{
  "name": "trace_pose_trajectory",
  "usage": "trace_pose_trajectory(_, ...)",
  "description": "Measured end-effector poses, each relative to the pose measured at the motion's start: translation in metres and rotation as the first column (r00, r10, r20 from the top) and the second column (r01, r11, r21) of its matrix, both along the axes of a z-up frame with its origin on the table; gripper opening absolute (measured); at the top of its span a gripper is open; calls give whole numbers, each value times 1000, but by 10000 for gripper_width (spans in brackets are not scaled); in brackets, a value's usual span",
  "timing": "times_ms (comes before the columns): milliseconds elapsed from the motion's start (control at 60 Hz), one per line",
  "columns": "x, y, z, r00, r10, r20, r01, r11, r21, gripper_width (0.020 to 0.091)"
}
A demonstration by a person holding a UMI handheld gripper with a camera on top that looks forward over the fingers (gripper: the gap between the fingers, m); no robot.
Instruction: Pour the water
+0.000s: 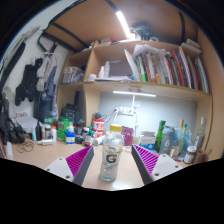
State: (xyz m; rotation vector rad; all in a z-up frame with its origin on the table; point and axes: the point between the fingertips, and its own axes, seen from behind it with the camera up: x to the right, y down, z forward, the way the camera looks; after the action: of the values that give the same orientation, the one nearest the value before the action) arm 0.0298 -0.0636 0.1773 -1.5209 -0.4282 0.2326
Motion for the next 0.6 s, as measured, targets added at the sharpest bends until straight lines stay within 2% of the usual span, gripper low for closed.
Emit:
trace_pose_trajectory(200, -26, 57, -36, 995, -45, 92, 44, 999, 10, 851)
trace_pose_trajectory(300, -26, 85, -49, 995, -76, 63, 78, 997, -25, 850)
trace_pose_trajectory(517, -44, 134, -73, 997, -80, 22, 82, 992, -100, 851)
trace_pose_trajectory(533, -47, 136, -75, 997, -75, 20, 77, 991, -107, 842)
trace_pose_trajectory(583, -51, 143, -82, 998, -68, 16, 70, 989, -129, 649)
trace_pose_trajectory(600, -52, 145, -81, 998, -68, 9, 69, 989, -130, 644)
